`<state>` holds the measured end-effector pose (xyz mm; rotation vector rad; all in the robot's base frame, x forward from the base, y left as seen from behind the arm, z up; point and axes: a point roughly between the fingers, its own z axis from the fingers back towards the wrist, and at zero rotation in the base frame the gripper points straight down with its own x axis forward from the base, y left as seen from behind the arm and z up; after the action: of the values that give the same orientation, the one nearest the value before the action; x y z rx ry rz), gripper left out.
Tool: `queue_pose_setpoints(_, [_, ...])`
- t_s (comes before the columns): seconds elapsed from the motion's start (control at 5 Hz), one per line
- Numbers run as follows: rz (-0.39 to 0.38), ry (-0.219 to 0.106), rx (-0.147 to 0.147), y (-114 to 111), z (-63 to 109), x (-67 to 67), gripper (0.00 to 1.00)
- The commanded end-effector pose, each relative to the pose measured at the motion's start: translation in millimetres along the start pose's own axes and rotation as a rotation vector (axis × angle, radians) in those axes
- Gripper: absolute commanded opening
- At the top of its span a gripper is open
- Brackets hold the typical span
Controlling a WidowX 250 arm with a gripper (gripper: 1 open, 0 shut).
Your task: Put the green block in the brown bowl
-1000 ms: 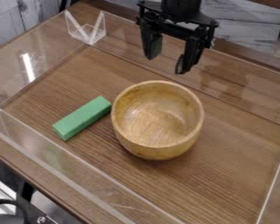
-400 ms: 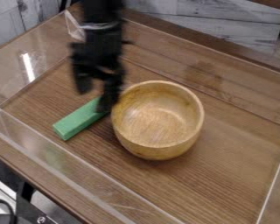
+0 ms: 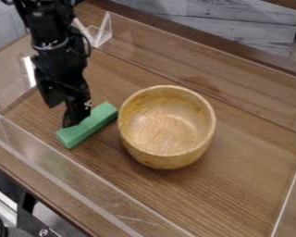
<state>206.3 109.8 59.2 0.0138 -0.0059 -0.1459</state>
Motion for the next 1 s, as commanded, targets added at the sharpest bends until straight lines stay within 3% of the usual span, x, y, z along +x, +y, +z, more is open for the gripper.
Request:
queue_pose_setpoints(0.0, [0.004, -0.036, 0.014, 4, -1.4, 8.4, 1.0])
queue_pose_setpoints(0.8, [0.035, -0.03, -0.024, 2, -20.4, 17.2, 1.0])
